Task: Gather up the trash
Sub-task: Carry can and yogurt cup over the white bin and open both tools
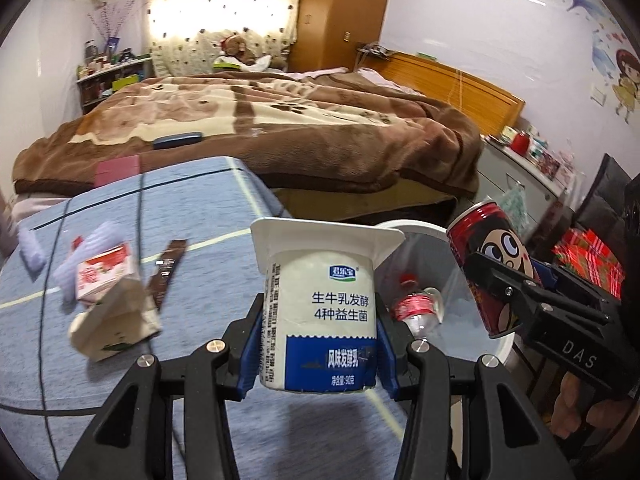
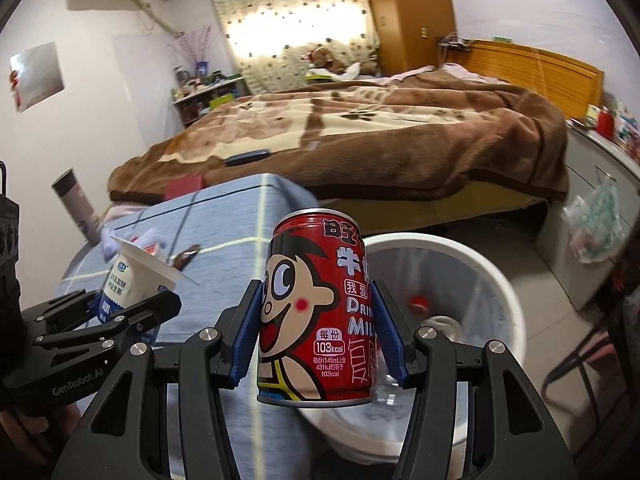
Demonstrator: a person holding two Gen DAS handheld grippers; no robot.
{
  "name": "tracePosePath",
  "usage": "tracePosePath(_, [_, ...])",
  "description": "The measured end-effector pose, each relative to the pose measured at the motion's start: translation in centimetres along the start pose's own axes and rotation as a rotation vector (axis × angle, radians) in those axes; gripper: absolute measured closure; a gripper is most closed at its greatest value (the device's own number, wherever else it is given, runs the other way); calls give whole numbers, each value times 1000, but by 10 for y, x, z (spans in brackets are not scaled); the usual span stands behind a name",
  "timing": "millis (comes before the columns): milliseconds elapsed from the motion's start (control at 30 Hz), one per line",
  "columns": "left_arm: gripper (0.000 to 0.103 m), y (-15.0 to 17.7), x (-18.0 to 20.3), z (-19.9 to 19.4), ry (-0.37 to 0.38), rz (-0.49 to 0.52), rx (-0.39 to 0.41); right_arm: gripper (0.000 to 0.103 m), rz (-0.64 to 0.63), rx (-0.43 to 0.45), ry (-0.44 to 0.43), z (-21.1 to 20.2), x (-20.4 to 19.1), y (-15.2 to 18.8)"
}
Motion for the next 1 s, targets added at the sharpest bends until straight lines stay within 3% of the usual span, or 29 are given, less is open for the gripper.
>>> tracePosePath(367, [53, -1, 49, 38, 39, 72, -66, 49, 86, -39, 61, 8, 48, 14])
tracePosePath(800, [53, 4, 67, 71, 70, 75, -147, 48, 150, -140, 115, 32, 86, 27])
tracePosePath(833, [52, 4, 67, 73, 77, 70, -152, 48, 154, -149, 114, 34, 87, 27])
tracePosePath(900, [39, 5, 67, 75, 77, 68, -159, 48, 154, -157, 116, 36, 87, 28])
tracePosePath(1000, [37, 8, 67, 77, 73, 68, -162, 41, 146, -151, 111, 33, 86, 27])
Point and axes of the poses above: each gripper's, at about its wrist camera, not at the fingertips, and z roughly the way its jaws point, x to its right, y to its underside, the point moved 5 cm from there along z, roughly the way its jaws point, and after that the axes turned 7 degrees about -x, right-handed, at the moved point
